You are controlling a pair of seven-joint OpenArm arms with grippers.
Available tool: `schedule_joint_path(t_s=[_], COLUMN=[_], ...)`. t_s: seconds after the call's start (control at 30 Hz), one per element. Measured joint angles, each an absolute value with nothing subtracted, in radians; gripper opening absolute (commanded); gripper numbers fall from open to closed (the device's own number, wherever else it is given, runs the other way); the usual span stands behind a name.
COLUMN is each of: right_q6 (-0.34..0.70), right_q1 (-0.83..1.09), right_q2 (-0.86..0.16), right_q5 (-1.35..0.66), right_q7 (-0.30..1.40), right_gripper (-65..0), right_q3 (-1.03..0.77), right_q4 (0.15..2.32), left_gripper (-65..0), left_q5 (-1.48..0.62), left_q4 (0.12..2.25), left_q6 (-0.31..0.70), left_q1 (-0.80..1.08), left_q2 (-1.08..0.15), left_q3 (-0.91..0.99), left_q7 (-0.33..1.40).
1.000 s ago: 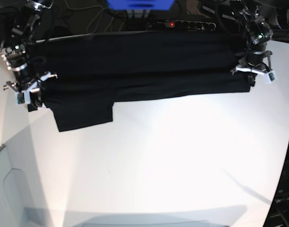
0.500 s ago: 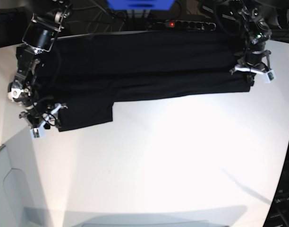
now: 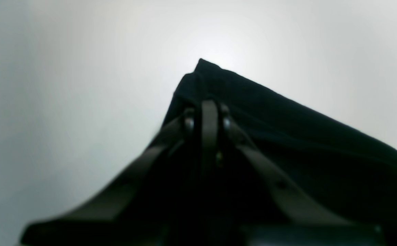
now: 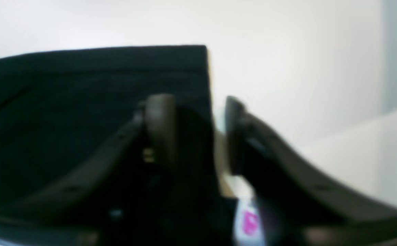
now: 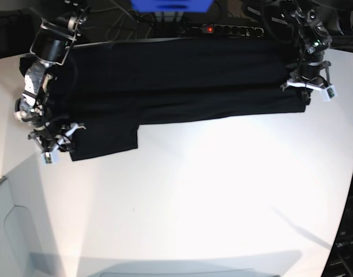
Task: Fold the T-shirt properly
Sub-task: 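Grasp the strip end with the right gripper and pull it taut toward the left gripper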
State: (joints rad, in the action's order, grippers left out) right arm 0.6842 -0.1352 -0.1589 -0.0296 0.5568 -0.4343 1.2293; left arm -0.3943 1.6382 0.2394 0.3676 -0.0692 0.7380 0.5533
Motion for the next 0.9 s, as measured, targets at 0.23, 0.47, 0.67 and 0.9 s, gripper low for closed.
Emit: schedule_joint_path(t_s=[0.23,0.47,0.67,0.9], right_q6=[0.687,0.688,0.688,0.688], right_q1=[-0.124,-0.007,0.157,0.246], right_q2=[-0.153,-0.126,-0.102,-0.046], right_q5=[-0.008,0.01,0.02,-0.004], right_q7=[0.606,0.634,0.641,0.622], right_gripper=[-65.0,-65.0,-65.0,-65.0], right_q3=[-0.43,-0.44,-0.452,-0.579], right_q4=[1.285,1.605,1.885,2.016], left_gripper=[-65.0,-65.0,-65.0,-65.0], left_q5=[-0.394,-0.394,-0.394,-0.394], left_q4=[1.638,1.638,1.638,1.639], left_q6=[0.24,0.24,0.24,0.24], left_q1=[0.365,0.365,0.362,0.362], left_q2=[-0.069,-0.069,-0.069,-0.076], left_q3=[0.738,0.738,0.738,0.738], left_q7=[0.554,0.554,0.554,0.555])
